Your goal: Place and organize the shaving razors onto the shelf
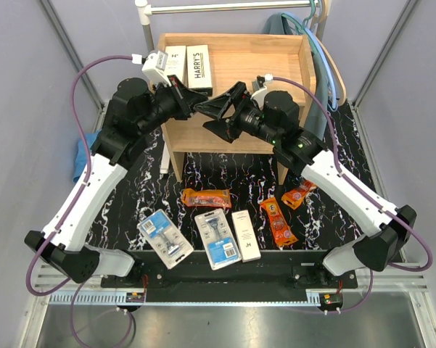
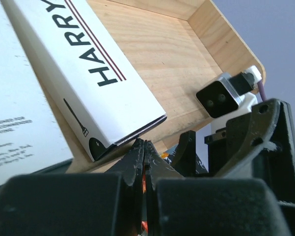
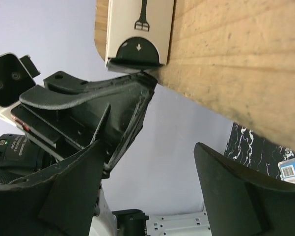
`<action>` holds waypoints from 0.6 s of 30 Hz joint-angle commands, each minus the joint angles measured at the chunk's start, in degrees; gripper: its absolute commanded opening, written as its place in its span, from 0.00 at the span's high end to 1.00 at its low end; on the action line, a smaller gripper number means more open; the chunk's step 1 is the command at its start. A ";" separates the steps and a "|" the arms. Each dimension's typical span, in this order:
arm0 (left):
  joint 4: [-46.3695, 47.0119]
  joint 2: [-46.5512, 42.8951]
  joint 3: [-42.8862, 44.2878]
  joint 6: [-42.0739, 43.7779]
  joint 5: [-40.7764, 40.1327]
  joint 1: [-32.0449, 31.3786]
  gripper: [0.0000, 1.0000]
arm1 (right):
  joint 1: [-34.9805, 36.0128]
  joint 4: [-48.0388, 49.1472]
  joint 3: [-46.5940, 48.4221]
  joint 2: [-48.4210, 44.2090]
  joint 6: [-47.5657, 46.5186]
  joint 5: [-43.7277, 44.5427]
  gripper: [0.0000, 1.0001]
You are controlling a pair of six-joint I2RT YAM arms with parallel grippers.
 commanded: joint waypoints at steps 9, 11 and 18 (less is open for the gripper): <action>0.67 -2.77 3.36 2.30 -5.68 0.56 1.00 | -0.17 -1.85 -5.43 -6.92 0.90 -1.05 0.17; 0.76 -2.86 3.36 2.39 -5.07 0.56 1.00 | -0.08 -1.76 -6.13 -8.42 0.81 -1.05 0.17; 1.47 -5.48 2.49 3.00 2.66 0.48 0.91 | 0.45 -4.13 -8.15 -12.20 -0.59 -1.22 0.17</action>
